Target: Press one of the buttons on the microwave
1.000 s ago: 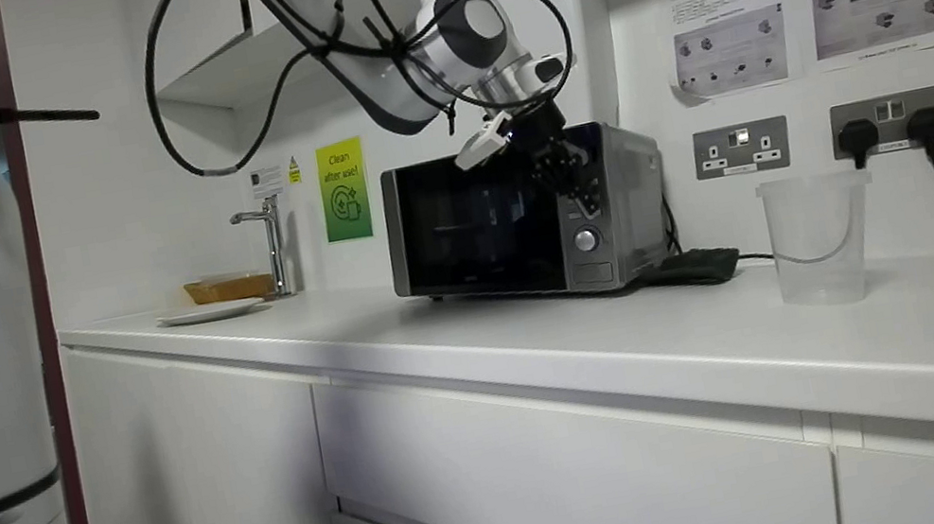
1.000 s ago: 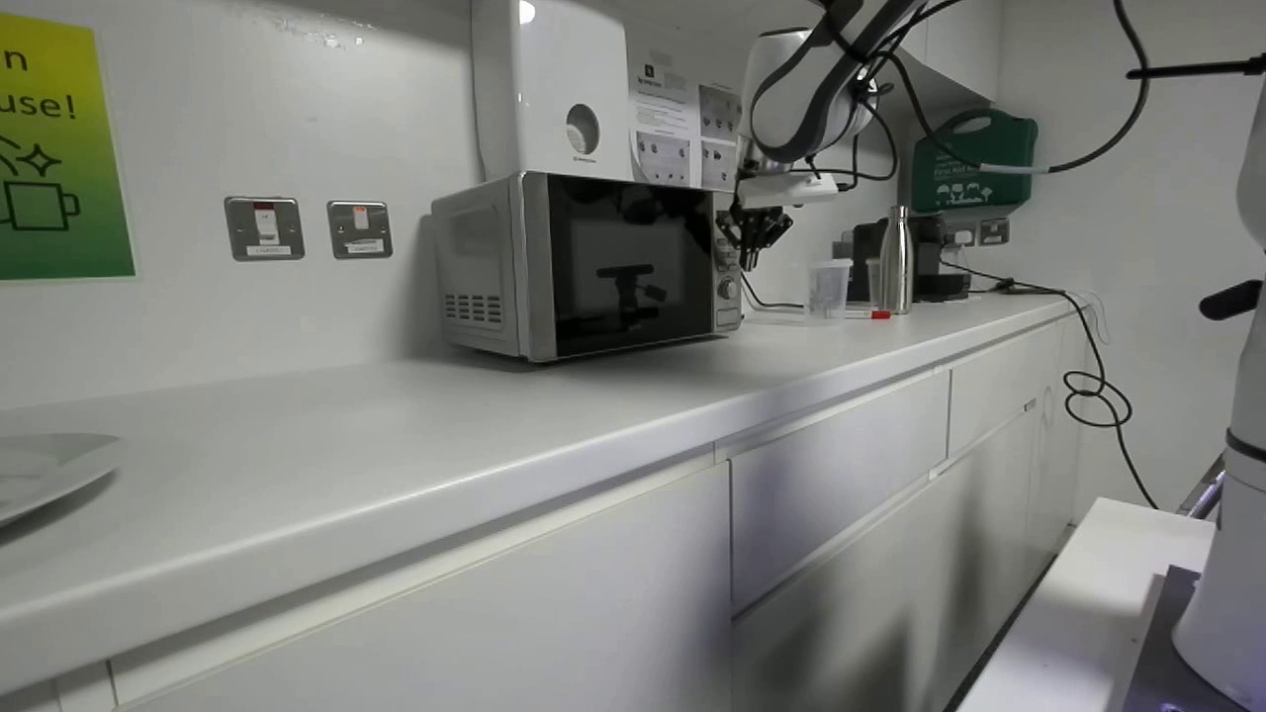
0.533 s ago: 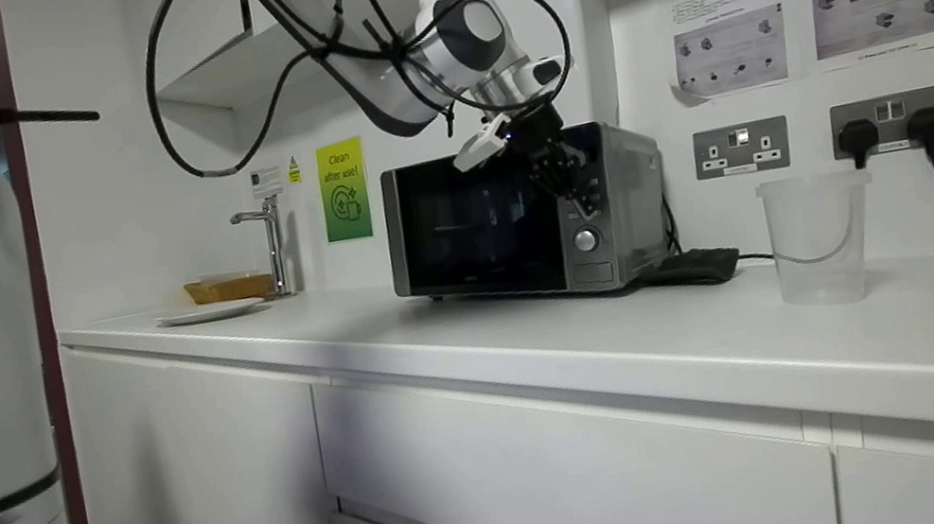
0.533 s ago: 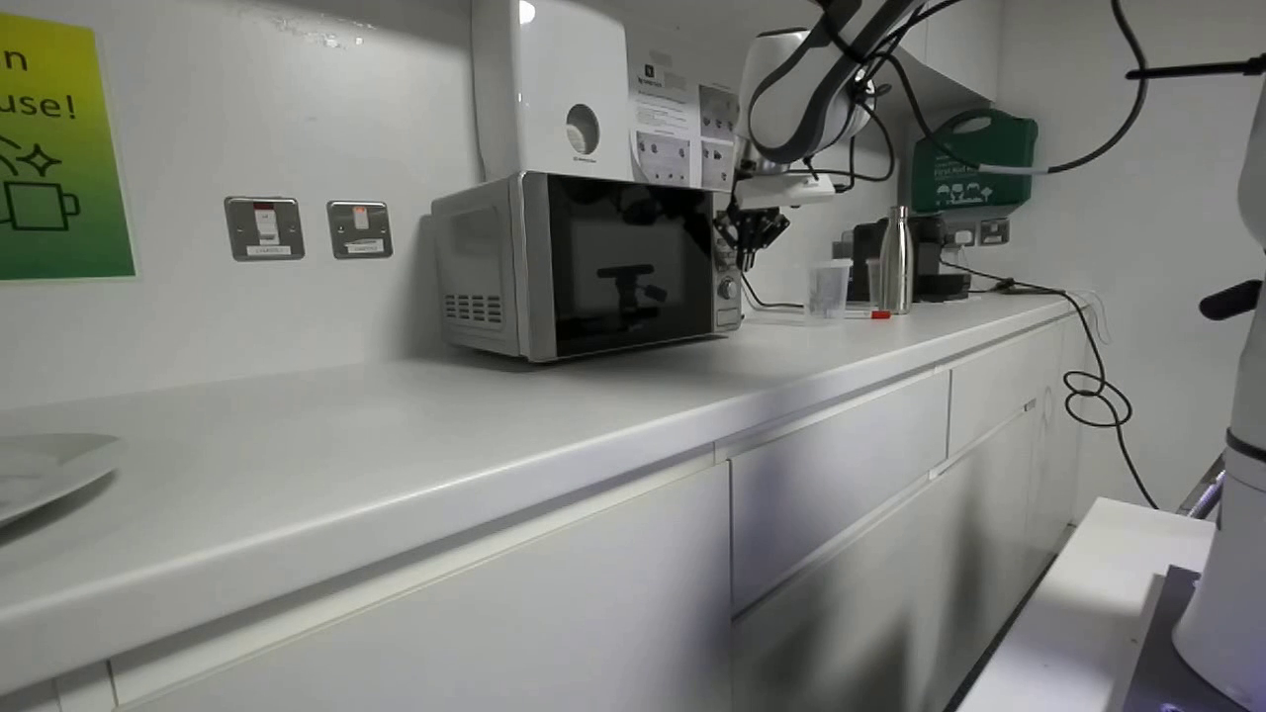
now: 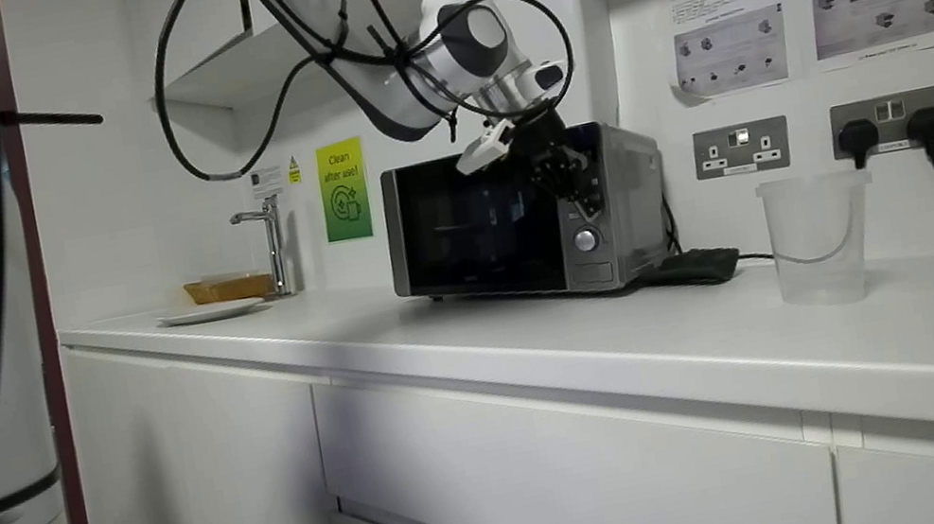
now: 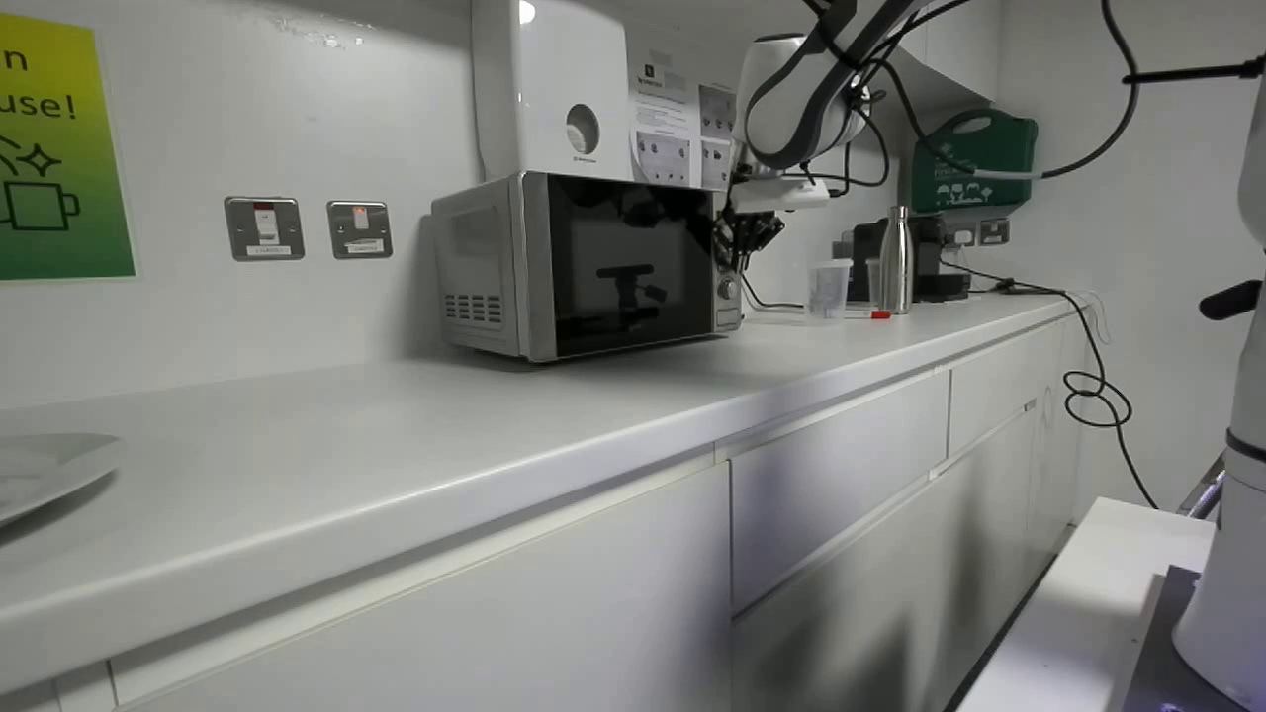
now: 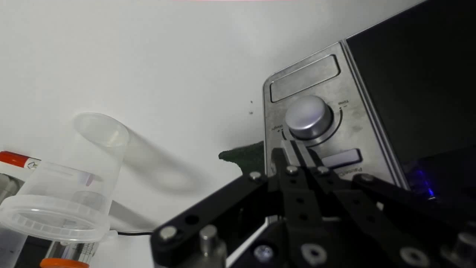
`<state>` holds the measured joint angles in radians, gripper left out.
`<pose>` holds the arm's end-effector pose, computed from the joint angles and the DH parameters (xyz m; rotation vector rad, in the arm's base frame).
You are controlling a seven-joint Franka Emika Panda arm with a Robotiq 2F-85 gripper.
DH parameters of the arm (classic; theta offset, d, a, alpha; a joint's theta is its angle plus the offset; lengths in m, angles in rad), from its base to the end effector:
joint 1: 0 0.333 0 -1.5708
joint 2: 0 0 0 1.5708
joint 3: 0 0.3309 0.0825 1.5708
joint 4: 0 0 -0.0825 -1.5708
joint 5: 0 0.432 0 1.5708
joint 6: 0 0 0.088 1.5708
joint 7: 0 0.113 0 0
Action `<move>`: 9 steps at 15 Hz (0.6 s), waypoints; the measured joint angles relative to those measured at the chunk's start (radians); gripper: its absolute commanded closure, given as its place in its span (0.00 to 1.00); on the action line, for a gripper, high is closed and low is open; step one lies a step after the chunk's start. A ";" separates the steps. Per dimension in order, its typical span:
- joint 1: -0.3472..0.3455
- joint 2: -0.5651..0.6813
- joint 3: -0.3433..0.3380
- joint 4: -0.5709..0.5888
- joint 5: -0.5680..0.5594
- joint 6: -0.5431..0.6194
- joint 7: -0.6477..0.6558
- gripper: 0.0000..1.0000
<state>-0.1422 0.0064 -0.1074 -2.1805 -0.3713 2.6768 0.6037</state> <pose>0.5981 -0.1419 0.4212 2.7748 -0.8002 0.7667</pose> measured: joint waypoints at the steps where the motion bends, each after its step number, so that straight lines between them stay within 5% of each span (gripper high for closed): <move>1: 0.000 0.001 0.000 0.000 0.000 0.000 0.002 1.00; 9: 0.000 0.001 -0.003 0.001 -0.099 0.007 0.108 1.00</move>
<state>-0.1423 0.0076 -0.1106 -2.1790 -0.4701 2.6842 0.7114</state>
